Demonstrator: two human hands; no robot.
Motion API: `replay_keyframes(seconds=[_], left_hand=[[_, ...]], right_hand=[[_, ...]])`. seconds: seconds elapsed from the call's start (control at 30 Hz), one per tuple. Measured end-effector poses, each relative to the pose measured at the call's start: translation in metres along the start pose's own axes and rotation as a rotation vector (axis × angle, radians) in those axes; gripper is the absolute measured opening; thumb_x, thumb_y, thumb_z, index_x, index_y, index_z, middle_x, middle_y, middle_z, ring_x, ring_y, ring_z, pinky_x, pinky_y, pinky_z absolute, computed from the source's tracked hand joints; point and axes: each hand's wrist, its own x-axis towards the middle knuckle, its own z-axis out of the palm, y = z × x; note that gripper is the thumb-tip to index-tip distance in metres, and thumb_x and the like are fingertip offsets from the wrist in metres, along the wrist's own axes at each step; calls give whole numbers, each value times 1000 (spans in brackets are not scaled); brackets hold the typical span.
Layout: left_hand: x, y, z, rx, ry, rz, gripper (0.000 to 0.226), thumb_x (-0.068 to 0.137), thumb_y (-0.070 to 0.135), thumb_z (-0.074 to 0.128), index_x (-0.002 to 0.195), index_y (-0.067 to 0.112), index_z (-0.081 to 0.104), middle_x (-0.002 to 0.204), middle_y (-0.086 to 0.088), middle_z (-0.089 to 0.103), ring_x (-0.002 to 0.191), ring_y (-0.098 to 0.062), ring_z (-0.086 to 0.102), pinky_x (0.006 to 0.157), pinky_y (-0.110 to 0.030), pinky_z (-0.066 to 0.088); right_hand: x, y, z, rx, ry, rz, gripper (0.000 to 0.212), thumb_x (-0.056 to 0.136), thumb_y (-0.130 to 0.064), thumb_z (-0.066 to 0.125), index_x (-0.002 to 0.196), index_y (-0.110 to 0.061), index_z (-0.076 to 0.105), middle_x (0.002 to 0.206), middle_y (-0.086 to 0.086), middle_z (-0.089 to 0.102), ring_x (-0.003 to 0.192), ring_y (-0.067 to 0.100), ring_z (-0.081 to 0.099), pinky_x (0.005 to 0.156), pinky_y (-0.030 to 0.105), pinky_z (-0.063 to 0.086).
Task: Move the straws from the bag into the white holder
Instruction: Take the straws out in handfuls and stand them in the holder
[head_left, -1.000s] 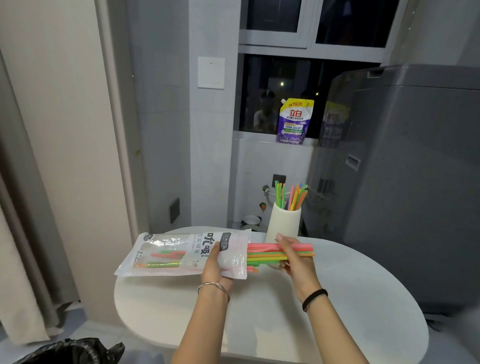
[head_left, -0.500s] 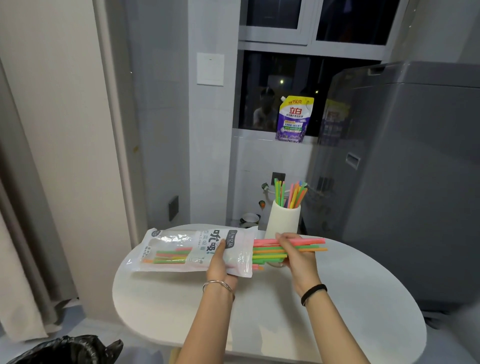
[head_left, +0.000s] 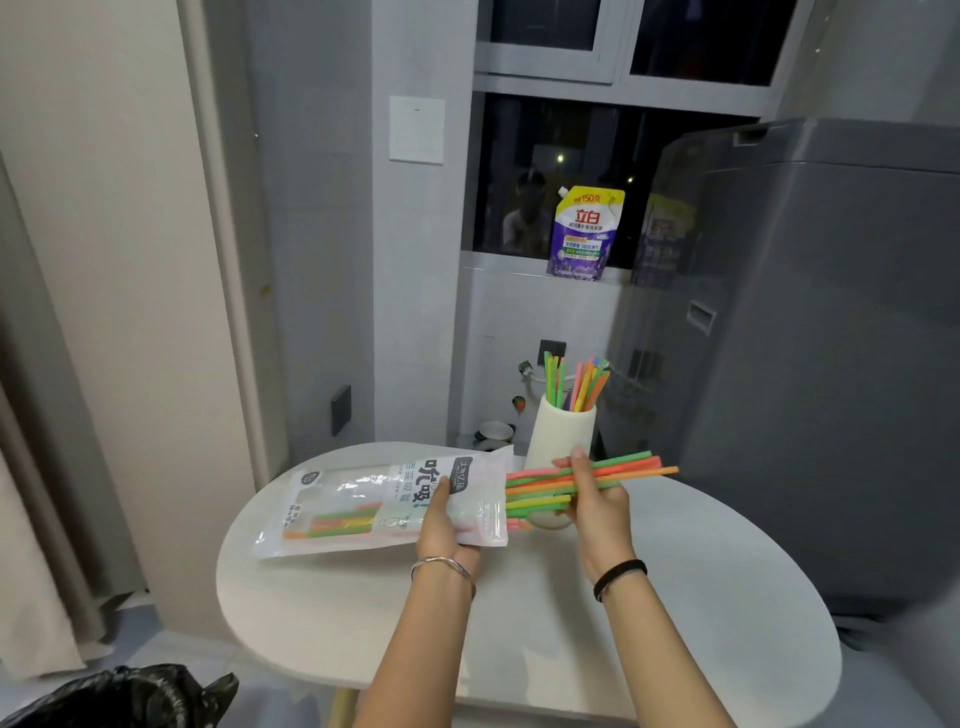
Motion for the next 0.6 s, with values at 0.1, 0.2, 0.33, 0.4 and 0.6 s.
replay_keyframes(seconds=[0.1,0.2,0.33,0.4,0.6], left_hand=[[3,2,-1,-1,33,10,51,101,20,50,150,12,40,150,-13,48,138,-33,45,116,-58,27],[3,0,0,6,33,-8,50,101,19,49,149,10,40,150,-13,47,141,-34,42,118,-55,26],[-1,-6,5,5,-7,-30,49,102,20,46,149,9,40,151,-15,46,142,-33,40,118,-54,25],[-1,-8,8,19,-23,-44,49,103,22,45,150,10,39,151,-15,46,141,-34,41,117,-56,25],[4,-1,14,-4,-49,-25,47,102,26,47,147,15,44,142,-9,53,127,-30,49,112,-58,32]], right_hand=[[4,-6,-8,12,179,-64,40,91,-40,54,64,-13,64,45,-2,55,38,10,48,40,20,41],[2,-8,-6,45,113,-44,35,88,-38,59,63,-14,65,46,-4,58,41,11,52,41,21,42],[-1,-7,4,19,-45,80,33,90,-41,55,72,-16,68,58,-3,69,54,10,65,40,19,46],[2,-9,3,-4,4,63,35,90,-43,52,77,-15,66,62,-1,68,58,11,66,40,19,47],[19,-36,-7,-34,60,-143,44,95,-35,48,64,-6,63,41,0,55,32,10,45,33,20,36]])
